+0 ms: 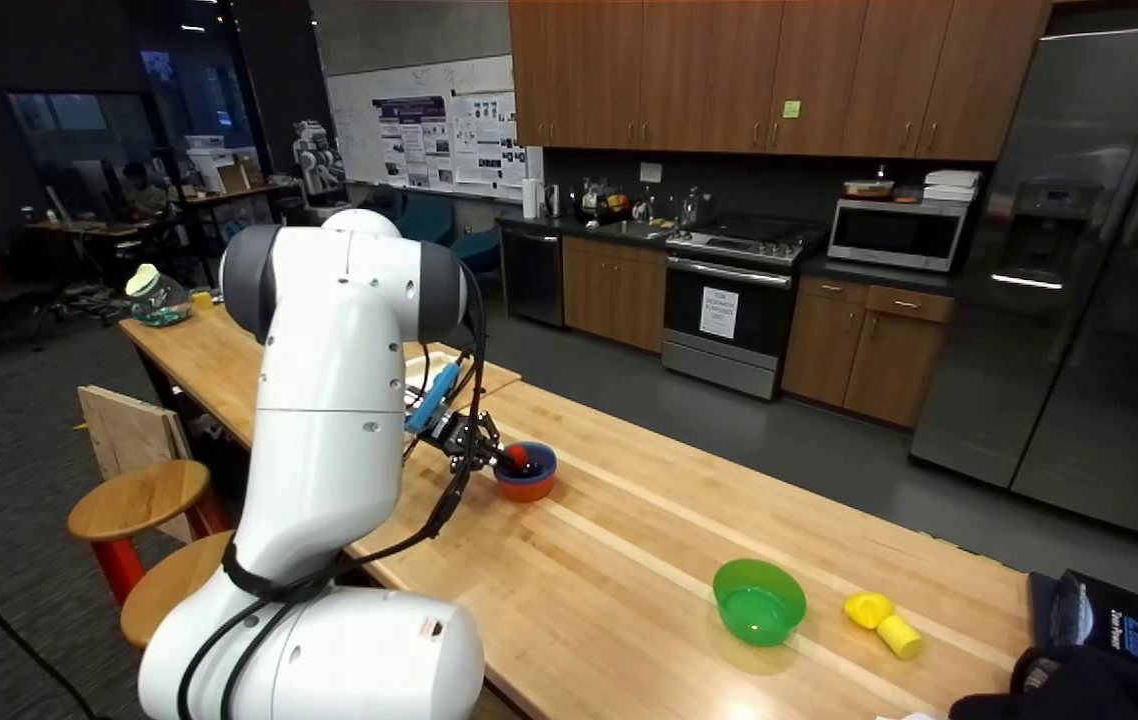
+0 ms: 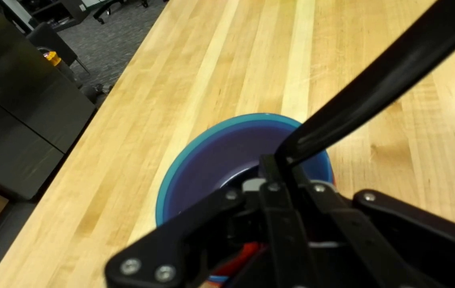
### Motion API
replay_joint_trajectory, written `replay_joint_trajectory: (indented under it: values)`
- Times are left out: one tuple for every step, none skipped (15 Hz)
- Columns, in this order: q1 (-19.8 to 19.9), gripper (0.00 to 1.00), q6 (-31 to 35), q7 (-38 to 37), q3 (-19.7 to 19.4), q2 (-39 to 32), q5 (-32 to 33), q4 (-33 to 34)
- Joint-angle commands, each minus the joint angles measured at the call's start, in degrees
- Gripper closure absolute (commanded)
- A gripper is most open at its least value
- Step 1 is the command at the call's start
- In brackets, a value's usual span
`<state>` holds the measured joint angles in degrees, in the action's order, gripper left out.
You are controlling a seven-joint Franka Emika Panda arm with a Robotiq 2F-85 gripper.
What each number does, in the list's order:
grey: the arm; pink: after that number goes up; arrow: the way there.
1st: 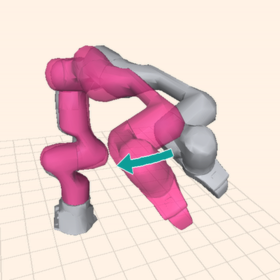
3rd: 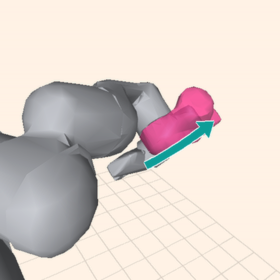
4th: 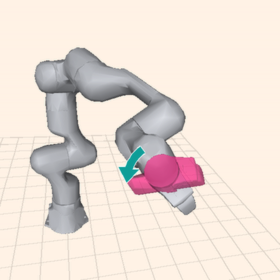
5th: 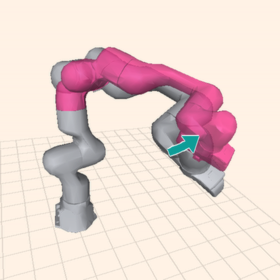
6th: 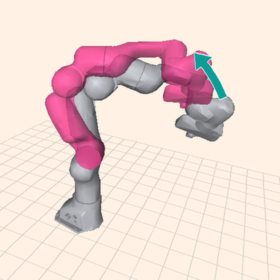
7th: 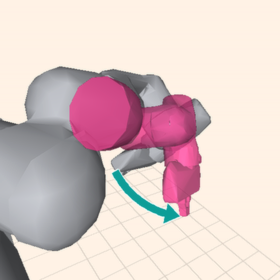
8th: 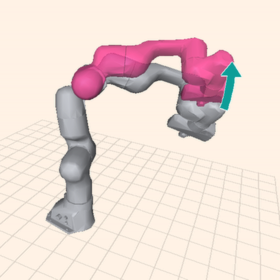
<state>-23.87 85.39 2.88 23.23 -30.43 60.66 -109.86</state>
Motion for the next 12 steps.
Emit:
replay_joint_trajectory:
  values:
    - [2.4, 0.98, 8.1, 2.6, -0.3, 1.3, -1.8, -2.6]
    - [2.8, 0.98, 9.2, 3.2, -0.5, 1.7, -1.8, -2.8]
    - [3.3, 0.98, 10.2, 3.8, -0.6, 1.9, -1.9, -3.0]
    - [3.6, 0.98, 11.2, 4.4, -0.8, 2.2, -1.9, -3.2]
    - [3.9, 0.98, 11.9, 5.0, -0.9, 2.5, -2.0, -3.3]
    - [4.3, 0.98, 12.7, 5.5, -1.1, 2.7, -2.0, -3.4]
    - [4.6, 0.98, 13.4, 6.1, -1.3, 2.9, -2.1, -3.6]
    - [4.8, 0.98, 13.9, 6.6, -1.4, 3.1, -2.2, -3.6]
    - [4.9, 0.98, 14.3, 7.1, -1.6, 3.2, -2.3, -3.6]
    - [5.0, 0.98, 14.7, 7.6, -1.7, 3.3, -2.5, -3.5]
    - [5.1, 0.98, 14.8, 8.1, -1.8, 3.3, -2.6, -3.5]
    - [4.8, 0.98, 14.3, 8.1, -2.0, 3.2, -2.5, -3.3]
